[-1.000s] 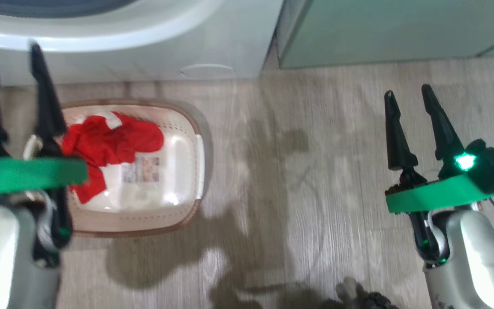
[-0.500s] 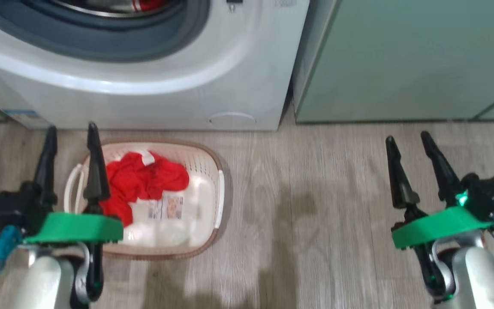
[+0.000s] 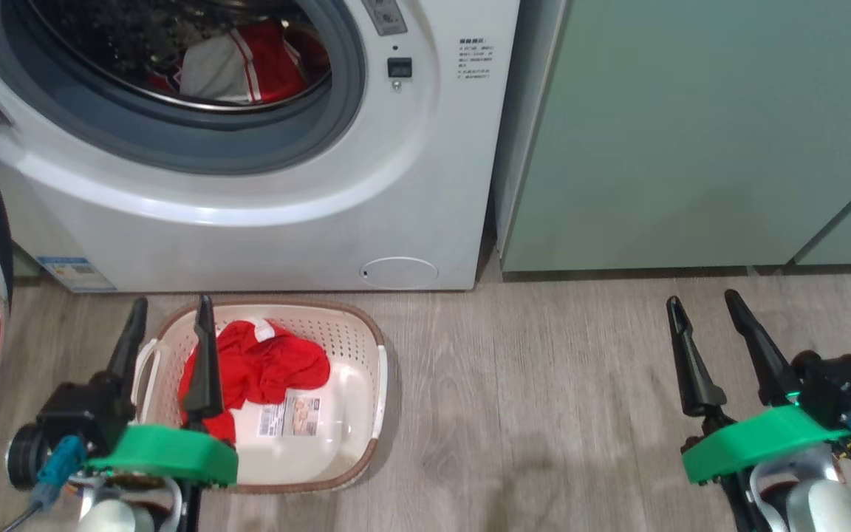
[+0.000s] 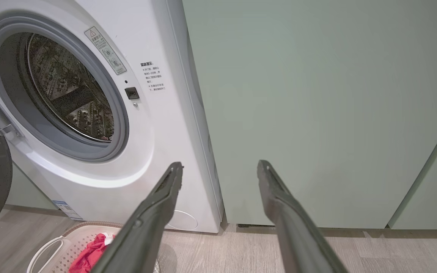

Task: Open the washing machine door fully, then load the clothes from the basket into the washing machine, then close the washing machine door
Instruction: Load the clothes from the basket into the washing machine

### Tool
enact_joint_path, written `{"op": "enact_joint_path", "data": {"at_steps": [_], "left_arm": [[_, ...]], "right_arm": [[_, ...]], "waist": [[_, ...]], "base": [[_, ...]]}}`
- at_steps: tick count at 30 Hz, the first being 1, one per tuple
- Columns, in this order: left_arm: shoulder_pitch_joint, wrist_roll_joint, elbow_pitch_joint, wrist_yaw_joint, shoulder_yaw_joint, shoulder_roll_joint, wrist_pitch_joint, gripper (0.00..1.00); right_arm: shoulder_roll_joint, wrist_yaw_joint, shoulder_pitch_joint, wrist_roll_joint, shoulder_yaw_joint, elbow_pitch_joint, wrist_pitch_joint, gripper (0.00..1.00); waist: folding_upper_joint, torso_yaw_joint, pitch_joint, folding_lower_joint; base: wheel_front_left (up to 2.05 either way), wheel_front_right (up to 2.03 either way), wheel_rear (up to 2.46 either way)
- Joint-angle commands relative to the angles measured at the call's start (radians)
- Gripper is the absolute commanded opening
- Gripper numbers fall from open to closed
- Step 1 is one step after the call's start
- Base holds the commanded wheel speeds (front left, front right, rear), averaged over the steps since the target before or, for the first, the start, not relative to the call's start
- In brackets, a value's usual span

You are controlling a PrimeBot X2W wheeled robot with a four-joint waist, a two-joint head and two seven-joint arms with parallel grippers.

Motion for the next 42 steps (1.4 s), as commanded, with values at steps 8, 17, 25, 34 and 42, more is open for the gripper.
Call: {"op": "enact_joint_path", "data": {"at_steps": [8, 17, 25, 34, 42], "left_arm": [[-0.001, 0.017, -0.037, 0.006, 0.025, 0.030, 0.025, 1.00], [-0.004, 0.013, -0.037, 0.009, 0.018, 0.034, 0.031, 1.00], [-0.008, 0.007, -0.033, 0.012, 0.015, 0.033, 0.028, 1.00], [-0.034, 0.013, -0.023, 0.013, 0.006, 0.038, 0.028, 1.00], [-0.193, 0.003, 0.088, -0.030, -0.014, 0.044, 0.058, 1.00]], "right_arm": [[-0.003, 0.000, 0.010, 0.005, 0.012, -0.058, 0.015, 1.00], [-0.003, 0.000, 0.010, 0.006, 0.010, -0.067, 0.015, 1.00], [-0.003, 0.000, 0.009, 0.007, 0.009, -0.067, 0.014, 1.00], [-0.003, 0.000, 0.007, 0.010, 0.005, -0.077, 0.012, 1.00], [-0.003, 0.000, -0.032, 0.005, 0.010, -0.107, 0.010, 1.00]], "waist": [[-0.0001, -0.006, -0.025, 0.0001], [-0.0001, 0.000, -0.021, 0.0001], [-0.0001, 0.006, -0.022, 0.0001], [-0.0001, 0.019, -0.006, 0.0001], [-0.0001, 0.019, 0.097, 0.0001]], "base": [[0.00, 0.00, 0.00], [0.00, 0.00, 0.00], [0.00, 0.00, 0.00], [0.00, 0.00, 0.00], [0.00, 0.00, 0.00]]}}
